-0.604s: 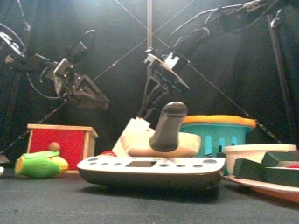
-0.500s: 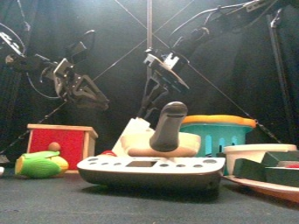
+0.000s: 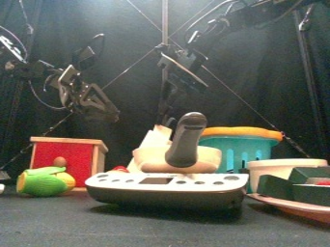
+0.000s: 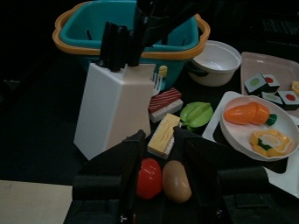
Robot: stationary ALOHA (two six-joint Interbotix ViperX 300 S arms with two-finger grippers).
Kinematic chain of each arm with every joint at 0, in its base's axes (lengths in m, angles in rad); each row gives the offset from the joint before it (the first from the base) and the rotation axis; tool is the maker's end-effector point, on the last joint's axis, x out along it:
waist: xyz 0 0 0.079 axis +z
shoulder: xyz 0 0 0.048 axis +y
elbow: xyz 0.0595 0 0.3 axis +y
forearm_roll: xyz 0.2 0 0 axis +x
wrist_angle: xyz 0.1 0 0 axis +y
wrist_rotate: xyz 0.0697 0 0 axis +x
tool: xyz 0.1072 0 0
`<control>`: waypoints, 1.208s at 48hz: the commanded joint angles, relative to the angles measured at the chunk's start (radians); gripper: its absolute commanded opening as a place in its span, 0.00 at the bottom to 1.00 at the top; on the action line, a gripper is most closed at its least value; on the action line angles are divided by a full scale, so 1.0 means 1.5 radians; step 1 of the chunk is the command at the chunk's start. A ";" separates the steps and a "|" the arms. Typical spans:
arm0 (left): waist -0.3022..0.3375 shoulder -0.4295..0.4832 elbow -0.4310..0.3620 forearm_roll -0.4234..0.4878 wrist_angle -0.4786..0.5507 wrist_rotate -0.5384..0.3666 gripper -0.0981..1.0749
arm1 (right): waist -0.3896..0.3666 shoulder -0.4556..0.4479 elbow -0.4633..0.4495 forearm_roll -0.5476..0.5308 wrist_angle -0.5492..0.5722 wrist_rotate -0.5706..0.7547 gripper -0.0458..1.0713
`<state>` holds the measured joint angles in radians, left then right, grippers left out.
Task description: Pull out cleaver
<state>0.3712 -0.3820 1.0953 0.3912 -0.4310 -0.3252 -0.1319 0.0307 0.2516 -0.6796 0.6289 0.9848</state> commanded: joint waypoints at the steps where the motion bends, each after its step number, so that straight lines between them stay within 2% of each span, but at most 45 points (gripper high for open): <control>1: 0.002 -0.004 -0.006 -0.001 -0.003 0.001 0.72 | 0.008 -0.017 -0.024 -0.005 0.001 0.000 0.49; 22: 0.002 -0.004 -0.005 -0.001 -0.003 0.001 0.72 | 0.029 -0.029 -0.036 -0.017 0.005 0.000 0.49; 42: 0.003 -0.004 -0.004 -0.001 -0.003 0.001 0.72 | 0.071 -0.060 -0.036 -0.040 0.072 0.000 0.49; 58: 0.003 -0.004 -0.004 -0.001 -0.003 0.001 0.72 | 0.100 -0.111 -0.025 -0.044 0.073 0.003 0.49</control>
<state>0.3712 -0.3820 1.0983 0.3912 -0.4310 -0.3252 0.0015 -0.0721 0.2255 -0.7348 0.7424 0.9863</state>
